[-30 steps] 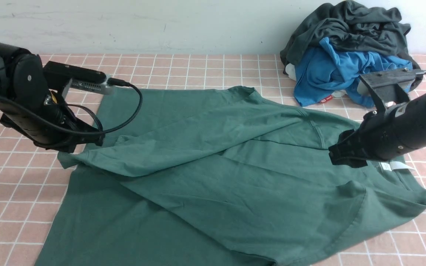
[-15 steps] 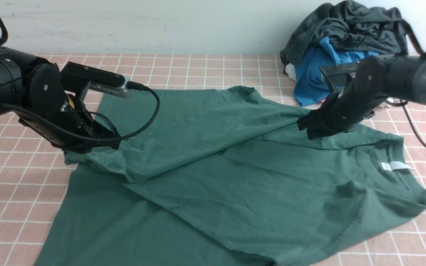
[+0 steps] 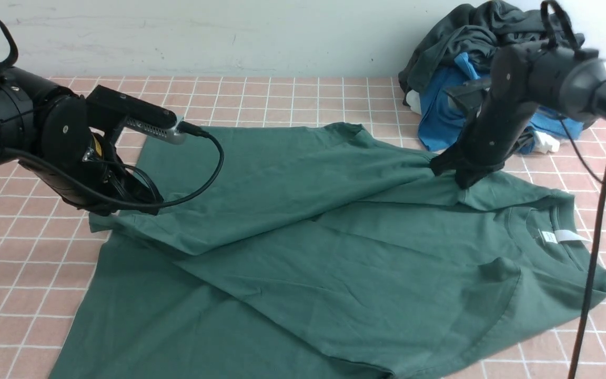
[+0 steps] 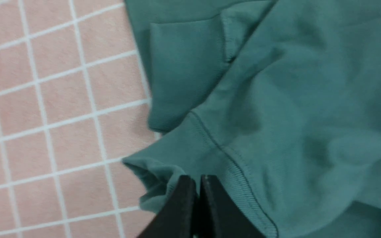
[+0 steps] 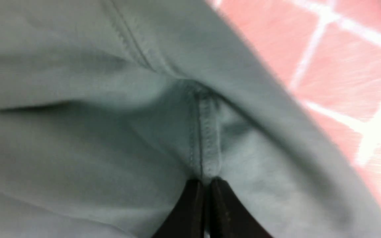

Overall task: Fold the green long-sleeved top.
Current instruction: Use the left arm to drag and drop the cuff onto the cuff closest to the left arm

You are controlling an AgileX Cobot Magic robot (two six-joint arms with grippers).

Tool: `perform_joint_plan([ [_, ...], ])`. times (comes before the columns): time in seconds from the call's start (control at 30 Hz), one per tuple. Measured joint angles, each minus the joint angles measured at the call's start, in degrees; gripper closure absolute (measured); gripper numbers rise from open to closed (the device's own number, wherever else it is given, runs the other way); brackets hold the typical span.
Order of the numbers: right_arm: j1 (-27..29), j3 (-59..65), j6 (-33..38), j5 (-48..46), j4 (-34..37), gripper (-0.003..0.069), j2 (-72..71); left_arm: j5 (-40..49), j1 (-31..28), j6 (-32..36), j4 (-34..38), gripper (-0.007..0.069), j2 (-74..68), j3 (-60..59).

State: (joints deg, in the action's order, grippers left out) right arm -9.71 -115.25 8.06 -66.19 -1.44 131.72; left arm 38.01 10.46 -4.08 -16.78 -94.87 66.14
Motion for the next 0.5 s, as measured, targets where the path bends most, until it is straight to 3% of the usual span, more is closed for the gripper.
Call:
perform_joint_plan([
  [0.2, 2.5, -5.3, 3.2, -4.1, 0.9, 0.0657, 0.0, 0.2, 0.0, -5.5, -5.3, 0.0627, 0.0, 0.0],
  [0.4, 3.3, -5.5, 5.2, -4.6, 1.4, 0.0647, 1.2, 4.3, 0.1, -6.2, -5.0, 0.062, 0.0, 0.0],
  [0.5, 3.3, -5.6, 5.5, -4.7, 1.4, 0.0582, 2.4, 5.5, 0.1, -5.9, -4.9, 0.0549, 0.0, 0.0],
])
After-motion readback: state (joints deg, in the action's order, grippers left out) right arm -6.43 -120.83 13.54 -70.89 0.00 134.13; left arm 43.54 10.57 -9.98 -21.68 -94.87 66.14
